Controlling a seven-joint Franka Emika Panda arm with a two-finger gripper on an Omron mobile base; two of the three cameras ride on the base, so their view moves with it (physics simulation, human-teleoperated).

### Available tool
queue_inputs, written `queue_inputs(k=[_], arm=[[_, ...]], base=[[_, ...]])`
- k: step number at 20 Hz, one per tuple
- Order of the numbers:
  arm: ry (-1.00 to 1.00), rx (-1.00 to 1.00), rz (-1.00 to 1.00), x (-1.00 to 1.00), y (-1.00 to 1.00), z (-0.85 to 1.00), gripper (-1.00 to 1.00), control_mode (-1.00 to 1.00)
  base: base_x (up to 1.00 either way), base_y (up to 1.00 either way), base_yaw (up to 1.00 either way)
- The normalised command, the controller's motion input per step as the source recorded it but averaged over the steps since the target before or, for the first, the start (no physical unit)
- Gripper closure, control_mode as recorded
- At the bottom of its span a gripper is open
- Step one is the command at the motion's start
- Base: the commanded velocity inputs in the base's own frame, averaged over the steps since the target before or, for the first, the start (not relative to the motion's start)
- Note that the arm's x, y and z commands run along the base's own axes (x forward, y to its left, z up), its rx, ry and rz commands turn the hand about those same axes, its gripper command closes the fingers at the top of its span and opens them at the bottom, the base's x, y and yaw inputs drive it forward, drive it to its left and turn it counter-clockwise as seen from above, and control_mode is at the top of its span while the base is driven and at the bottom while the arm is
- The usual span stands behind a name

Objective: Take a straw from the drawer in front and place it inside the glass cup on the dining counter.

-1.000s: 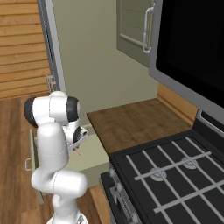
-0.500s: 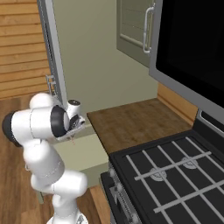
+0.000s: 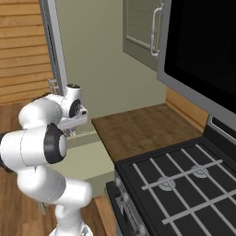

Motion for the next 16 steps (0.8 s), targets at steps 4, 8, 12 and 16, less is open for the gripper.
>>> queue_inputs(k=[4,8,12,16], arm=[[0.13,-0.14,-0.05,-0.25,-0.29,0.99,1.00,-1.00],[0.16,-0.15,-0.06,-0.20,-0.38,0.63,1.00,-1.00],[0.20,-0.12,-0.07,-0.04,-0.51,0.22,1.00,-1.00],[0.13,-0.03,-0.03,-0.09,-0.45,0.08,1.00,-1.00]], base=[[0.00,0.00,0.00],[0.00,0.00,0.00],[0.00,0.00,0.00],[0.00,0.00,0.00]])
